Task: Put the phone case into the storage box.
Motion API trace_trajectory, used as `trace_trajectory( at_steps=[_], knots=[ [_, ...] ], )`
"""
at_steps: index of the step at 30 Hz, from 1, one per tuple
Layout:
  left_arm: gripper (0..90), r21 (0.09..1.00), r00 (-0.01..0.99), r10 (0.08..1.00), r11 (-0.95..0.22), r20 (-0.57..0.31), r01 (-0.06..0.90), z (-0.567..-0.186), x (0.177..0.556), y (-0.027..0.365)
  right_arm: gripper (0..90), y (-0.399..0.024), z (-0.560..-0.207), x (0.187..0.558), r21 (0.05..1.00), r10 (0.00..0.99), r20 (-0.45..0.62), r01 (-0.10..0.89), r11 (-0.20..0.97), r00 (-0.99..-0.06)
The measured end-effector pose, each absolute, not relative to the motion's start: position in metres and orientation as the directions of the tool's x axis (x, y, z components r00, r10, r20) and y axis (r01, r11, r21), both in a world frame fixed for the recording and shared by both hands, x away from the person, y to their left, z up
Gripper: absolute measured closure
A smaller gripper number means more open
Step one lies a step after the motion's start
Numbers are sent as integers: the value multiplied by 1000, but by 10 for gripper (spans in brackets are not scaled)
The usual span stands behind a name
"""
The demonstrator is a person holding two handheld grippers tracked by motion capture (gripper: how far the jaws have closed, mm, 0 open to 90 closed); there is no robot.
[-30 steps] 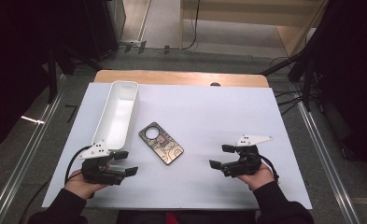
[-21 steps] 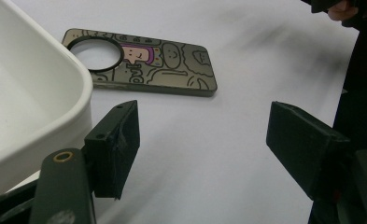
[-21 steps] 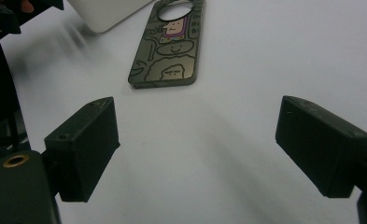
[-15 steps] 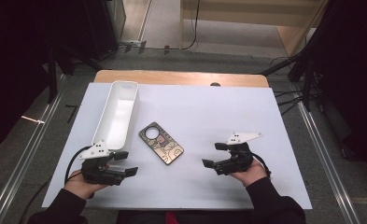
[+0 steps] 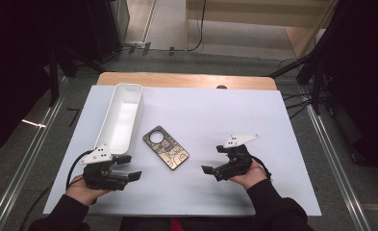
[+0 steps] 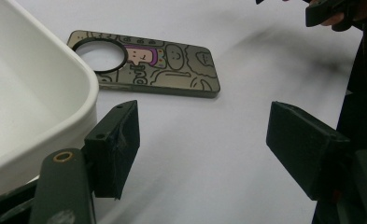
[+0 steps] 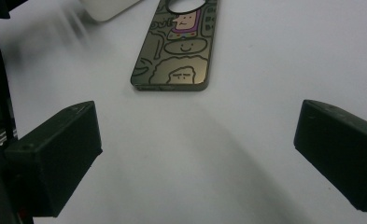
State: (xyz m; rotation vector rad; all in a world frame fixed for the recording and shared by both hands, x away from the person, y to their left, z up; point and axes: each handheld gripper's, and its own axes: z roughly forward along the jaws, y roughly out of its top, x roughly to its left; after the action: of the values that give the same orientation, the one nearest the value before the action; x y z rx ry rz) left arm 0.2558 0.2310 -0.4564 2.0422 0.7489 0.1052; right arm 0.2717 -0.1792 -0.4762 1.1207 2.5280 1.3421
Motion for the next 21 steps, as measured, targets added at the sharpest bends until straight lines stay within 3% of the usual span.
trace_trajectory(
  at_steps=[21],
  knots=[
    [255,795,813,540,-386,-217,469,-457,256,232,1,-158,-474,289,730,640,253,578,365,-725]
  ],
)
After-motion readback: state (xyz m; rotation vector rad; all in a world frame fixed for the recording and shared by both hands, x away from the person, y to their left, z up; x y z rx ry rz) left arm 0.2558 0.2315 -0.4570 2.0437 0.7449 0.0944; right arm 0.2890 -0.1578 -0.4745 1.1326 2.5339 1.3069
